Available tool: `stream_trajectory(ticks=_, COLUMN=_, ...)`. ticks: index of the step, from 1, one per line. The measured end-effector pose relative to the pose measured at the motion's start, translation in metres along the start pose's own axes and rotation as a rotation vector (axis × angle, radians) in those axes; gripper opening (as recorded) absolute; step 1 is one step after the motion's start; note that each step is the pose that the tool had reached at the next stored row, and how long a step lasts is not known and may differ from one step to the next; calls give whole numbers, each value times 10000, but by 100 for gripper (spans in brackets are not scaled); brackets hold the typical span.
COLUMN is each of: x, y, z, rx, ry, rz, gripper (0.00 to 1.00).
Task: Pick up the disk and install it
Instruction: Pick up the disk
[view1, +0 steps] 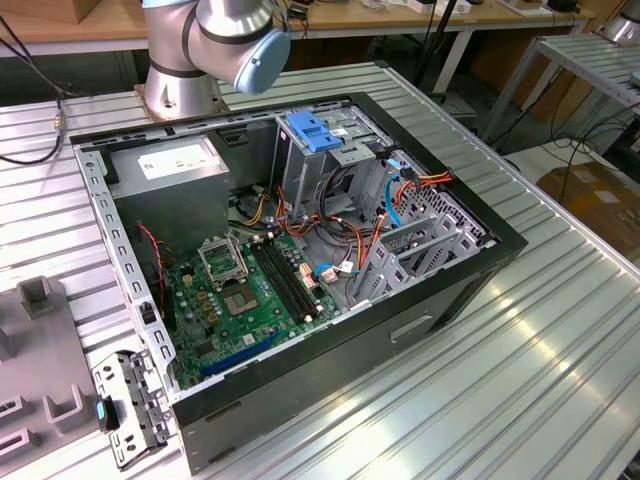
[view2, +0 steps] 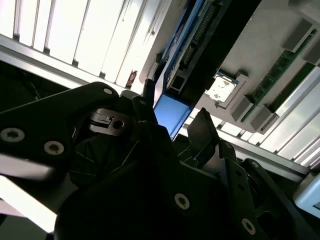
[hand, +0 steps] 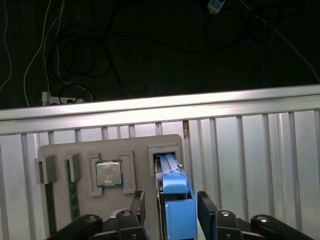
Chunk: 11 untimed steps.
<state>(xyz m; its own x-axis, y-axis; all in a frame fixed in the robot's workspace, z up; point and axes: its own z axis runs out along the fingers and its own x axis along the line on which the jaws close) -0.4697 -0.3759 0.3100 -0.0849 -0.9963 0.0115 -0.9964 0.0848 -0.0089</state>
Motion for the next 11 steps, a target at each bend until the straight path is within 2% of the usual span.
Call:
stream_trajectory(ticks=5, x=-1, y=2, z=14, rx=38, ry=-3, rz=1, gripper=53)
stream_trajectory(ticks=7, x=-1, y=3, z=14, rx=44, ry=-2, rz=1, gripper=39)
stream_trajectory(ticks=11, x=-4, y=4, z=32, rx=45, ry=-2, rz=3, gripper=39)
